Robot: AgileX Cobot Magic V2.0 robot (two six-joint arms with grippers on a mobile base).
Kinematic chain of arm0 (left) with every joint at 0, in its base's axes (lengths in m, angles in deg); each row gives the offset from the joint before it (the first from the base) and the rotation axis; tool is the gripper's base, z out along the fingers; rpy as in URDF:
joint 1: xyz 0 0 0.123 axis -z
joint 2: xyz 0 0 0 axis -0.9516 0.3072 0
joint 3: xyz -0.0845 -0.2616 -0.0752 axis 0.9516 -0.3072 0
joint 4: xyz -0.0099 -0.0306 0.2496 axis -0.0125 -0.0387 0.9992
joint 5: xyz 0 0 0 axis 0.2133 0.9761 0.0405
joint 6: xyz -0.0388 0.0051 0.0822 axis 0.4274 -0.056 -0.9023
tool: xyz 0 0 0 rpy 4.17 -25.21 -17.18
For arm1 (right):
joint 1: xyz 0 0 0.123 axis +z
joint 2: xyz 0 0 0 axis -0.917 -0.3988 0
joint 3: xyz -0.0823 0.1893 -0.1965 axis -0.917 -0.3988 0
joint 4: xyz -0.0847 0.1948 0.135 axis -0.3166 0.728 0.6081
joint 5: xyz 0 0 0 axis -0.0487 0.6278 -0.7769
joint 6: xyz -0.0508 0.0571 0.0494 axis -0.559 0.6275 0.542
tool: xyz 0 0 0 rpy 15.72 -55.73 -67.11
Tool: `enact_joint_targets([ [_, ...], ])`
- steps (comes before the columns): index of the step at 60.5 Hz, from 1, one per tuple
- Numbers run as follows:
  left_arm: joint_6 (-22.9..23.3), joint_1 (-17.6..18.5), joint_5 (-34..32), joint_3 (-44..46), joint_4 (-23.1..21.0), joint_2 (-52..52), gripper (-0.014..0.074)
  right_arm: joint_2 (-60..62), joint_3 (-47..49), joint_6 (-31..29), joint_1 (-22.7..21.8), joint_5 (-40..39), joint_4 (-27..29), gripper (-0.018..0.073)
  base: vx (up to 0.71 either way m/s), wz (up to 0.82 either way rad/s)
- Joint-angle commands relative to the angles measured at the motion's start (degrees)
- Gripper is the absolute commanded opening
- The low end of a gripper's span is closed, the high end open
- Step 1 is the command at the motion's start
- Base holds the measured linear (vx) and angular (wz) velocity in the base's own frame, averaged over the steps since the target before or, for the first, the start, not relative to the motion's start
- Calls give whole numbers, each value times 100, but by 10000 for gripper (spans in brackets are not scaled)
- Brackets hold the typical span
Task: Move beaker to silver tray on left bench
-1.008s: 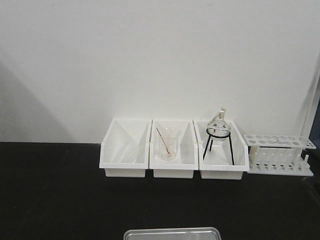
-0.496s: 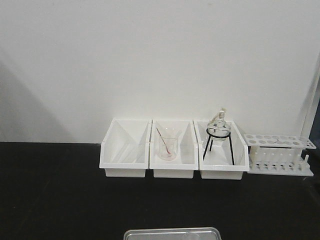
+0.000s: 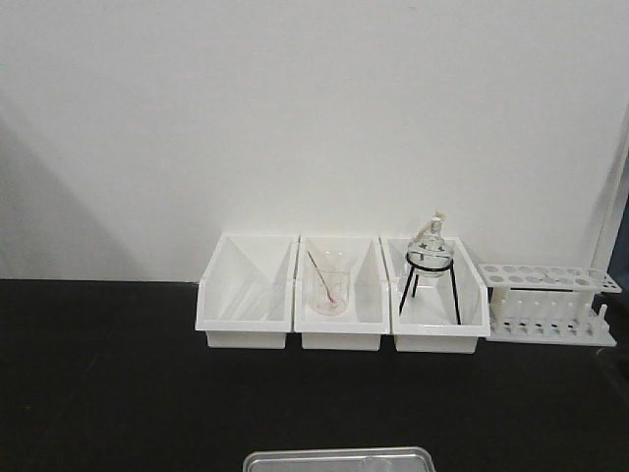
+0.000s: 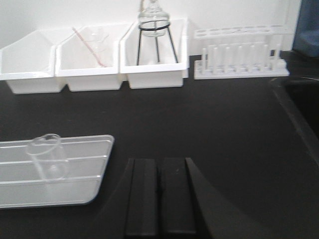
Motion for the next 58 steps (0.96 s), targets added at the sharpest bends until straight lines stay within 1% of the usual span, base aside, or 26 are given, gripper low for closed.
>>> enact_joint_targets([
  [1, 10, 45, -431, -114, -15, -41, 1, 506, -354, -73, -172, -738, 5, -11, 0, 0],
  [5, 10, 45, -431, -114, -15, -41, 1, 908, -561, -67, -226, -695, 43, -11, 0, 0],
  [6, 10, 45, -431, -114, -15, -41, 1, 1031, -550, -67, -232, -502, 43, -11, 0, 0],
  [8, 10, 45, -431, -114, -15, -41, 1, 1161, -534, -72, -239, -362, 18, -11, 0, 0],
  [14, 10, 45, -431, -114, -15, -41, 1, 1124, -534, -77, -246, -365, -85, -11, 0, 0],
  [58, 10, 45, -431, -114, -15, -41, 1, 1132, -538, -71, -246, -353, -84, -11, 0, 0],
])
